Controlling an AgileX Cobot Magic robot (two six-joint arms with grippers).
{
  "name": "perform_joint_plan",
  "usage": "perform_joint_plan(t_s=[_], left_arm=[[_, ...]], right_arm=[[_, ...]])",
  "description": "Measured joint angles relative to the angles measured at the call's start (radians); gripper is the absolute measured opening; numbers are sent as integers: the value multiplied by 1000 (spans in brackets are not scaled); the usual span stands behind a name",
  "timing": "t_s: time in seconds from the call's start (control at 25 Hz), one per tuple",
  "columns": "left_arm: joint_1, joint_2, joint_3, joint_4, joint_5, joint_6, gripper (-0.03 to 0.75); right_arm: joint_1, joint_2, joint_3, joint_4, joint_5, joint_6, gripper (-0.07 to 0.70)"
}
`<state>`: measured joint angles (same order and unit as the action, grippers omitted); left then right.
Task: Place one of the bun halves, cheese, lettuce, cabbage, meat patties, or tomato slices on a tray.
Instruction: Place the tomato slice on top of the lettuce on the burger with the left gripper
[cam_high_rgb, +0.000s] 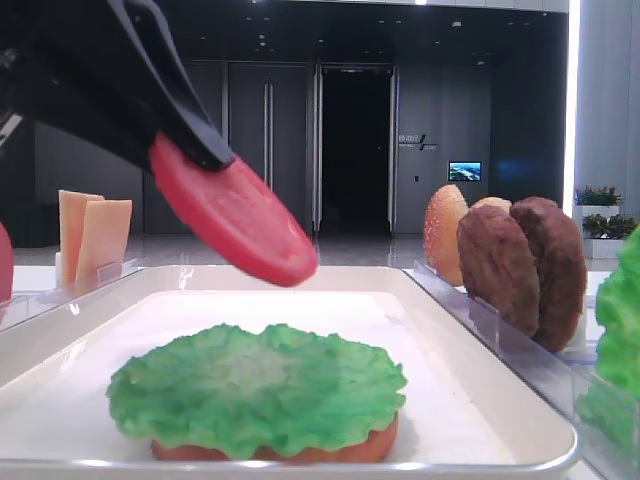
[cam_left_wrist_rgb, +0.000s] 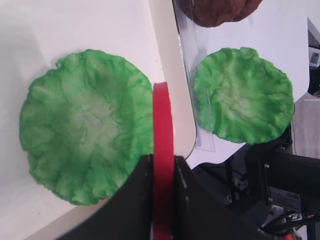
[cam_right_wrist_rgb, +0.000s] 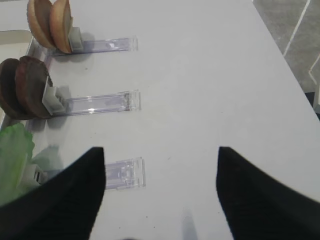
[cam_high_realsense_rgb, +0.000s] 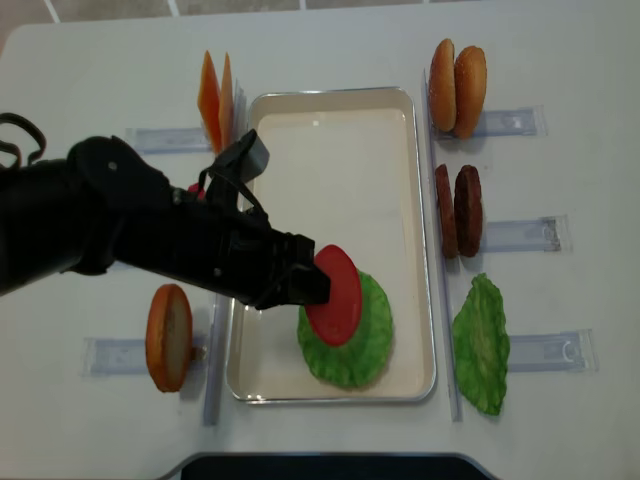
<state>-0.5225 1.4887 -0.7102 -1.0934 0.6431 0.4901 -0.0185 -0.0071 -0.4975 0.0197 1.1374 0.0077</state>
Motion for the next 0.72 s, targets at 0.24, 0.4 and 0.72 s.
perform_joint_plan(t_s=[0.24, 0.4, 0.72], left_arm=[[0, 77, 0, -63, 25, 71, 55], [0, 107, 0, -88, 27, 100, 55], [0, 145, 0, -131, 26, 157, 55]], right_arm=[[0, 0, 0, 0, 0, 0, 481], [0, 0, 0, 0, 0, 0, 481], [0, 0, 0, 0, 0, 0, 481]])
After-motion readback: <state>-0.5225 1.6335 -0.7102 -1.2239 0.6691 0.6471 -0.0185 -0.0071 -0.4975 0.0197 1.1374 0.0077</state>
